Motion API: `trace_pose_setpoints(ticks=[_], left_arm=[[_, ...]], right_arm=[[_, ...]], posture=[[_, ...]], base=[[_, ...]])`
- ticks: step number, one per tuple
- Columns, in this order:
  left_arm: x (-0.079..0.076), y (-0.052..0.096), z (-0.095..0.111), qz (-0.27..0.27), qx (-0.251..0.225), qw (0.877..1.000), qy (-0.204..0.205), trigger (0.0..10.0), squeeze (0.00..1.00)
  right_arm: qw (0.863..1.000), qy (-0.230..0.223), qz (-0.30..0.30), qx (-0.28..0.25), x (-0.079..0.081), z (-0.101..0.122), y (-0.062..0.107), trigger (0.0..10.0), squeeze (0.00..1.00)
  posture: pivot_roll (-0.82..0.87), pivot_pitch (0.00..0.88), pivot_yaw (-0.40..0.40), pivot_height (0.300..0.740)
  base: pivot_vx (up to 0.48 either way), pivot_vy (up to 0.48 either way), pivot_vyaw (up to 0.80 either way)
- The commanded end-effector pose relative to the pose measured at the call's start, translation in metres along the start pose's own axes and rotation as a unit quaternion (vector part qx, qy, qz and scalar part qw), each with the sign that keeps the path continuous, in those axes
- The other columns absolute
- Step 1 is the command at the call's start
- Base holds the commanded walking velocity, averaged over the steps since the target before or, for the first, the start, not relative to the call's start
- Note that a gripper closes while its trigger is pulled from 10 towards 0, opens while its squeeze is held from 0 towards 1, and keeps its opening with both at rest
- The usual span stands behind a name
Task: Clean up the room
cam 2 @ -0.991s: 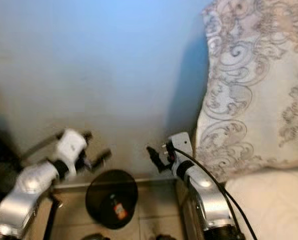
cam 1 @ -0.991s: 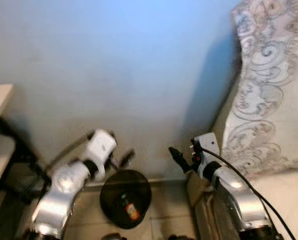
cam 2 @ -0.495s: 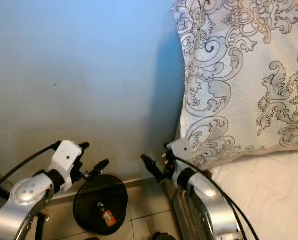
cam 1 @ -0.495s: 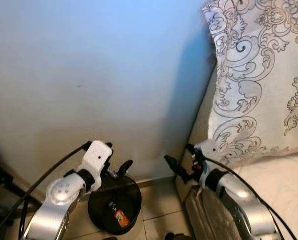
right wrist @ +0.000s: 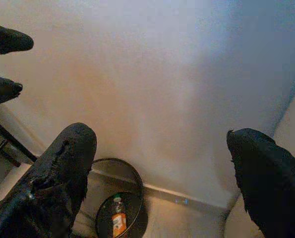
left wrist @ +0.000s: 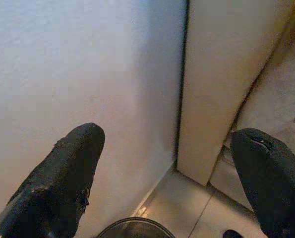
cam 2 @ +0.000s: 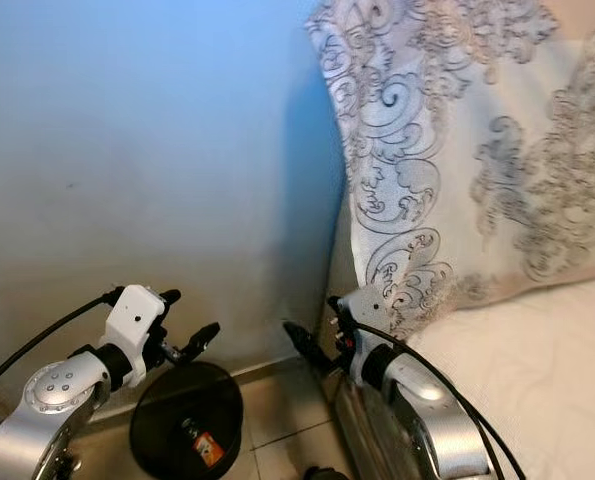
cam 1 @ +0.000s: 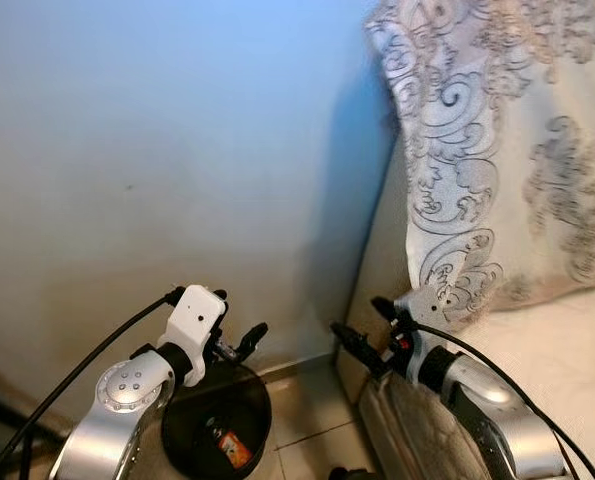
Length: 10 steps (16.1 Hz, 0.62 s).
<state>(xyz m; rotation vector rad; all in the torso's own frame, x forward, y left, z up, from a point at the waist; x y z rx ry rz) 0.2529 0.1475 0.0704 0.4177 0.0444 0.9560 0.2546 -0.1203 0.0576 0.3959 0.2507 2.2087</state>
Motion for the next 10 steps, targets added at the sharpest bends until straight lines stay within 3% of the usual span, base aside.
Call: trace_pose_setpoints(ticks=[1,6,7,9,10], left_arm=[[-0.002,0.0,0.004,-0.012,0.002,1.0,-0.008,10.0,0.0],[0.0,0.002,-0.002,-0.014,0.012,1.0,-0.008,10.0,0.0],[-0.003,0.001,-0.003,-0.019,0.015,1.0,-0.013,10.0,0.0],[-0.003,-0.001,-0.002,-0.022,0.014,1.0,-0.013,10.0,0.0],[-0.004,-0.004,0.0,-0.025,0.011,1.0,-0.009,10.0,0.0]], right_arm=[[1.0,0.007,0.003,-0.009,-0.001,0.01,0.0,10.0,1.0],[1.0,0.003,0.018,-0.008,-0.002,0.011,0.004,10.0,0.97],[1.0,0.0,0.018,-0.004,-0.003,0.008,0.006,10.0,0.84],[1.0,-0.002,0.021,0.0,-0.002,0.007,0.008,10.0,0.79],[0.999,0.005,0.032,0.004,-0.001,0.007,0.011,10.0,0.49]], posture=[[0.13,0.0,0.021,0.74],[0.13,0.0,0.017,0.74],[0.13,0.0,0.017,0.74],[0.12,0.0,0.025,0.74],[0.11,0.0,0.032,0.74]], base=[[0.0,0.0,-0.77],[0.0,0.0,-0.76],[0.0,0.0,-0.76],[0.0,0.0,-0.75],[0.0,0.0,-0.74]])
Point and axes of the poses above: a point about 5 cm out from each wrist's last joint towards the gripper, its own y axis pointing back from the gripper into the wrist, its own z axis along the axis of the wrist's last joint, x = y × z, the point moved 3 cm from there along -y, pointing out of the wrist towards the gripper, and after that the axes turned 2 degrees about -y, right-handed, at the moved point
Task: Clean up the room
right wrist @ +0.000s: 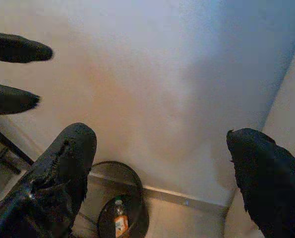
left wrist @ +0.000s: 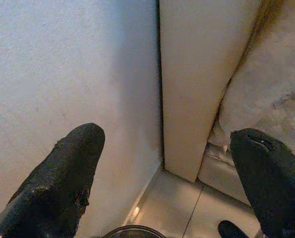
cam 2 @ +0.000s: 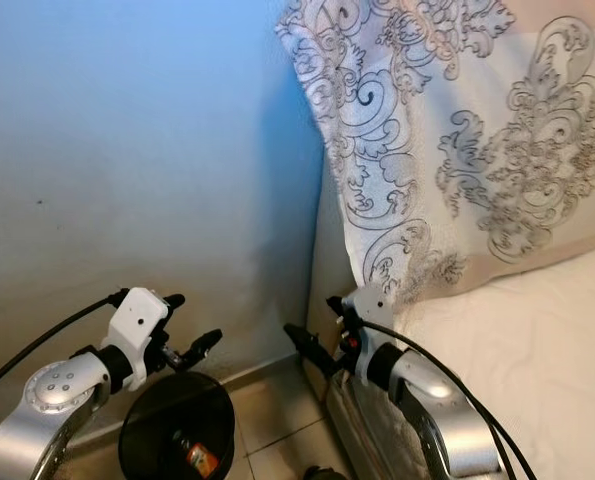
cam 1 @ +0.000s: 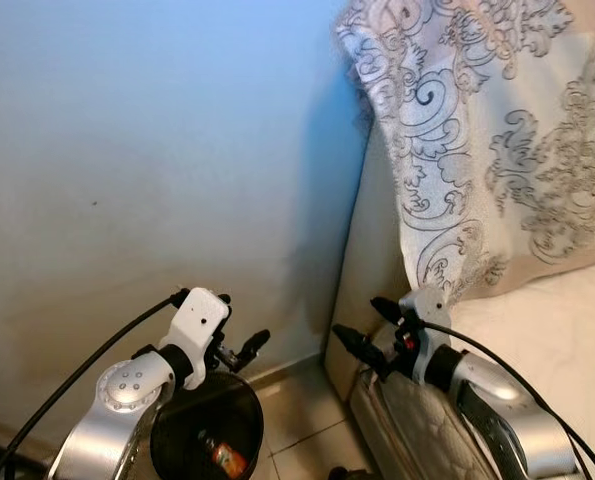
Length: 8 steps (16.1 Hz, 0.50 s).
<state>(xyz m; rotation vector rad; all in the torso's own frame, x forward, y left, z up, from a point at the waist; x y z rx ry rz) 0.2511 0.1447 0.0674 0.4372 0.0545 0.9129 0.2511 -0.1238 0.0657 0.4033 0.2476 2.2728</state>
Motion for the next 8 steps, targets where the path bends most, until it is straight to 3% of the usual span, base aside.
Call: trace_pose_setpoints(ticks=[1,3,4,8], left_arm=[[-0.0013,-0.0045,0.0029,-0.005,0.001,1.0,-0.004,10.0,0.0],[-0.0029,-0.0062,0.0043,-0.013,-0.001,1.0,-0.007,10.0,0.0],[-0.0013,-0.0061,0.0038,-0.013,0.001,1.0,-0.009,10.0,0.0],[0.0012,-0.0027,0.0023,-0.022,0.009,1.0,-0.018,10.0,0.0]], right_arm=[[1.0,0.006,0.004,0.005,-0.0015,0.0014,0.0045,10.0,0.49],[1.0,0.009,0.011,0.005,-0.0051,0.0059,0.0059,10.0,0.25],[1.0,0.016,0.02,0.013,-0.0056,0.0059,0.0054,10.0,0.0],[0.997,0.032,0.06,0.041,0.0003,0.0012,0.0049,10.0,0.0]], posture=[[0.11,0.0,0.032,0.74],[0.11,0.0,0.027,0.74],[0.12,0.0,0.026,0.74],[0.13,0.0,0.022,0.74]], base=[[0.0,0.0,-0.74],[0.0,0.0,-0.74],[0.0,0.0,-0.74],[0.0,0.0,-0.74]])
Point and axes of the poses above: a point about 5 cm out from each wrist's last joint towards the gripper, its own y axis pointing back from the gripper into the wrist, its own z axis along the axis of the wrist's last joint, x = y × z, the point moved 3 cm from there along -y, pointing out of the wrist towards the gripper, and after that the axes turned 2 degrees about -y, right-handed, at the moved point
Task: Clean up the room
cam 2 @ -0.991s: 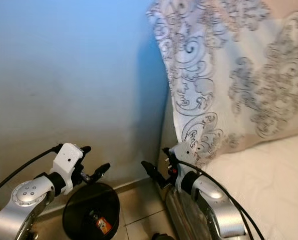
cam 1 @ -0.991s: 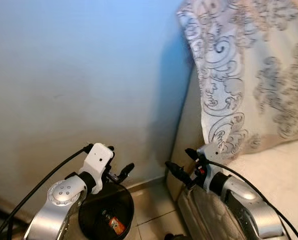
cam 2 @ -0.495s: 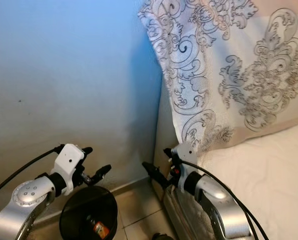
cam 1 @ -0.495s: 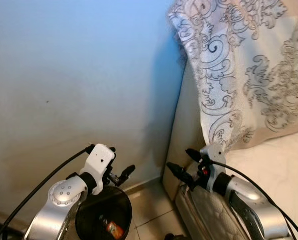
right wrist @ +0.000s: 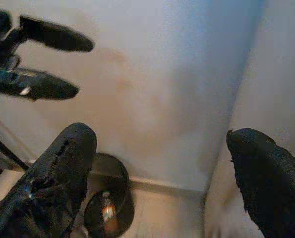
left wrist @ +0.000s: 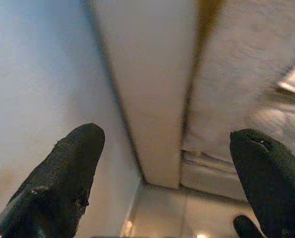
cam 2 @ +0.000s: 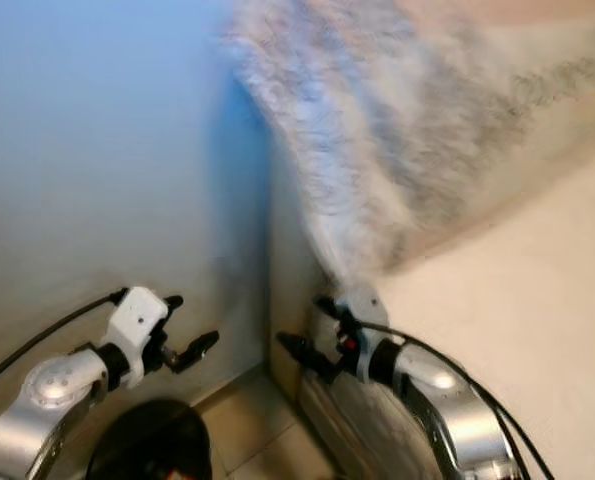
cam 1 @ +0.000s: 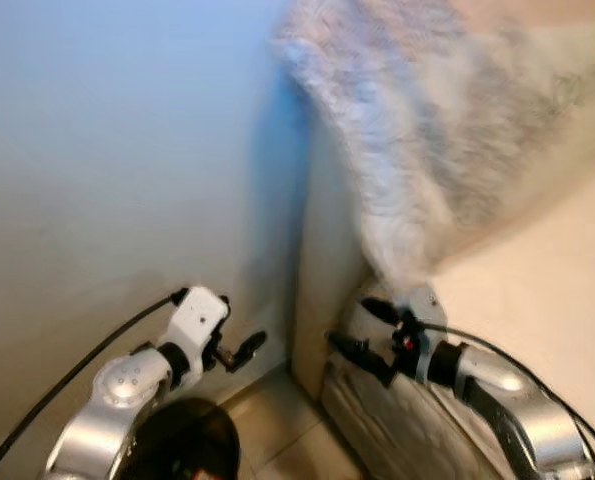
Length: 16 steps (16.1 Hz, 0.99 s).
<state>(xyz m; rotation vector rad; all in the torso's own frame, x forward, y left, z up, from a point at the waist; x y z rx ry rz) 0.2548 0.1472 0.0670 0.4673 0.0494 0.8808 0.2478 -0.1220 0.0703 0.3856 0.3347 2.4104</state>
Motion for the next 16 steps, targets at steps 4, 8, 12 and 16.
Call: trace_pose_setpoints(ticks=[4,8,12,16], left_arm=[[0.0,0.001,-0.001,-0.012,0.008,1.0,-0.01,10.0,0.0],[0.001,0.002,-0.002,-0.021,0.009,1.0,-0.013,10.0,0.0],[-0.001,0.002,-0.001,-0.026,0.007,1.0,-0.015,10.0,0.0],[-0.001,0.002,0.0,-0.028,0.006,0.999,-0.014,10.0,0.0]], right_arm=[[1.0,-0.01,0.003,0.001,-0.003,0.0,0.004,10.0,0.0],[0.999,-0.031,0.018,-0.01,-0.002,0.002,0.006,10.0,0.0],[0.999,-0.038,-0.003,-0.021,-0.008,0.004,0.007,10.0,0.0],[0.997,-0.046,-0.045,-0.033,-0.019,0.006,0.006,10.0,0.0]], posture=[[0.13,0.0,0.027,0.74],[0.13,0.0,0.03,0.74],[0.13,0.0,0.032,0.74],[0.13,0.0,0.032,0.74]], base=[[0.0,0.0,-0.73],[0.0,0.0,-0.37],[0.0,0.0,-0.74],[0.0,0.0,-0.72]])
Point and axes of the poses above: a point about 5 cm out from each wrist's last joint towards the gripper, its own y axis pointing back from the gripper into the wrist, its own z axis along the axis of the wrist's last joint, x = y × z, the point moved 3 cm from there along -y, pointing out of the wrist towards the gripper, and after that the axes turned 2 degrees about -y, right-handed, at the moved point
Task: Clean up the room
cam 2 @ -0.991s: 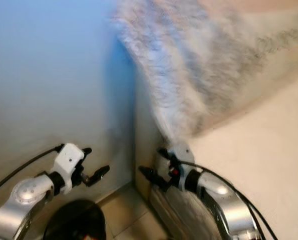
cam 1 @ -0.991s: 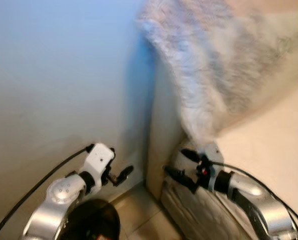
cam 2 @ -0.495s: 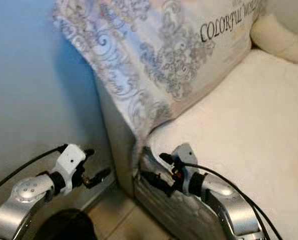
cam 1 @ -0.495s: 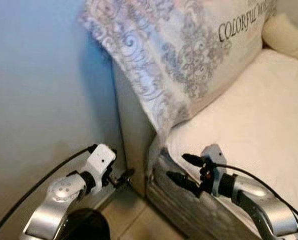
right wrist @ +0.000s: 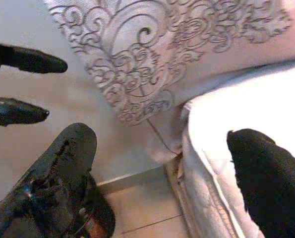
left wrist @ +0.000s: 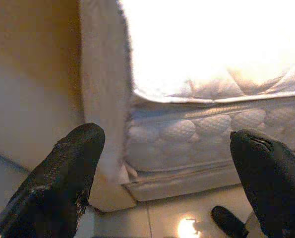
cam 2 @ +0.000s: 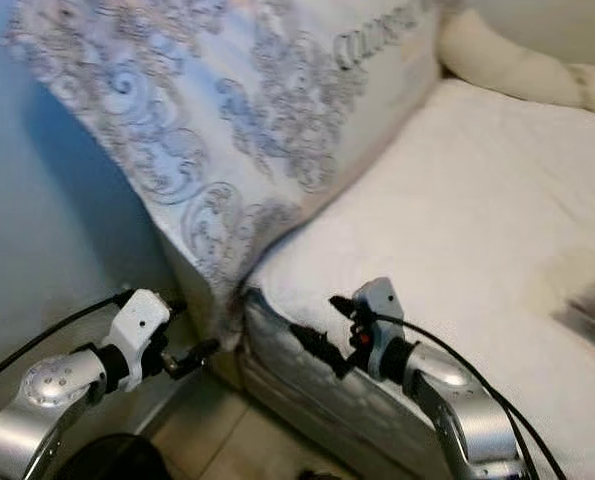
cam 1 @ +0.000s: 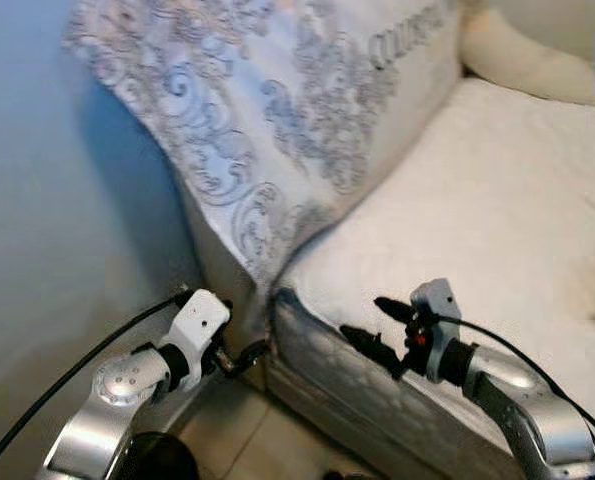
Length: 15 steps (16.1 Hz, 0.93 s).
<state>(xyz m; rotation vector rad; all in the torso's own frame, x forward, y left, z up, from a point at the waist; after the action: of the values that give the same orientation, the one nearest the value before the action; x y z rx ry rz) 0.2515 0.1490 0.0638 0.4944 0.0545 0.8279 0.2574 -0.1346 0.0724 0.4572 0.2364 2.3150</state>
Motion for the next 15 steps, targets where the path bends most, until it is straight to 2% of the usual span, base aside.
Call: trace_pose_setpoints(ticks=[1,12,14,15], left_arm=[[0.0,0.0,0.004,-0.003,-0.006,1.0,-0.005,10.0,0.0],[-0.001,0.0,0.003,-0.01,-0.006,1.0,-0.005,10.0,0.0],[0.0,-0.001,0.003,0.001,-0.01,1.0,0.001,10.0,0.0],[0.004,-0.004,0.005,0.024,-0.022,0.999,0.009,10.0,0.0]], right_arm=[[1.0,0.002,-0.01,-0.004,-0.004,0.002,0.001,10.0,0.0],[0.999,0.004,-0.031,0.008,-0.005,-0.003,-0.007,10.0,0.0],[0.999,0.004,-0.035,0.008,-0.004,-0.005,-0.009,10.0,0.0],[0.999,0.003,-0.052,0.007,-0.007,-0.006,-0.011,10.0,0.0]], posture=[[0.13,0.0,0.031,0.74],[0.13,0.0,0.029,0.74],[0.13,0.0,0.026,0.74],[0.13,0.0,0.023,0.74]], base=[[0.0,0.0,-0.71],[0.0,0.0,-0.7],[0.0,0.0,-0.7],[0.0,0.0,-0.69]])
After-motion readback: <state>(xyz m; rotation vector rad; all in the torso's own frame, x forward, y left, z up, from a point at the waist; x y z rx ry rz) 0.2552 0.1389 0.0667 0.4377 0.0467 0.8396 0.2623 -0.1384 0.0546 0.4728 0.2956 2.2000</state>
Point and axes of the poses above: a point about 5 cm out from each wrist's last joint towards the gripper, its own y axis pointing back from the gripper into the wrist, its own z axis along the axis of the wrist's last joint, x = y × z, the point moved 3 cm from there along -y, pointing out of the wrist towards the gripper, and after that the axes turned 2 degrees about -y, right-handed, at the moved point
